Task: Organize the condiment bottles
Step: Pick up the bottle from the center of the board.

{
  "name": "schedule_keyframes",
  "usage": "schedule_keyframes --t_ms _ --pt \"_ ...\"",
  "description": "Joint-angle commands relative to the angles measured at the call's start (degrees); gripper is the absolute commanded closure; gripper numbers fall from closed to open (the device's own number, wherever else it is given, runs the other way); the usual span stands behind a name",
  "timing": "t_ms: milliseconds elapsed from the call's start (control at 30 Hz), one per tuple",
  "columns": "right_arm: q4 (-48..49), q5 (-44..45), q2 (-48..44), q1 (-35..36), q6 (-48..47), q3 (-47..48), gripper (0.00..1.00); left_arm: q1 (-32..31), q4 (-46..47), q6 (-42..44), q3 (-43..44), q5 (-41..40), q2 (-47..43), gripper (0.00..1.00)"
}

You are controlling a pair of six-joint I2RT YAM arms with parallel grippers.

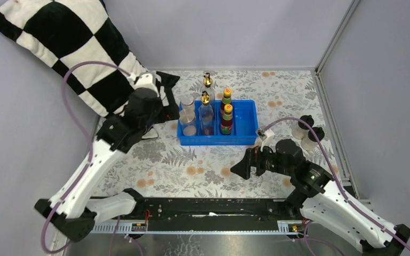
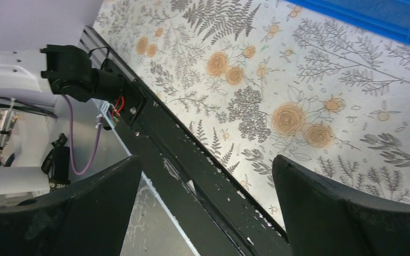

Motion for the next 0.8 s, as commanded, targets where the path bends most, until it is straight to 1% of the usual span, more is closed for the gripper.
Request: schedule_keyframes --t_ms 0,167,267,533,767 --pt "-2.1 4.4 2.4 -0.2 -4.2 5.9 0.0 -0.3 -0.5 -1.8 -6.2 2.1 -5.9 0.01" --pt "-4.4 7.7 5.0 -0.2 -7.4 8.5 0.0 -0.3 3.3 -1.5 -14.1 6.7 -17.8 0.01" --pt "-5.4 9.3 5.2 -0.2 -8.4 9.2 0.0 -0.3 4.3 -1.1 -17.1 8.8 -22.0 0.01" --pt "-7.7 13.8 5.5 -0.2 -8.1 11.3 0.0 -0.2 4.2 -1.9 -21.9 13.2 -26.0 0.01" --pt "-9.9 14.9 4.4 -0.2 -8.3 11.3 0.0 -0.3 5.8 -2.7 -25.8 16.2 -28.7 0.01"
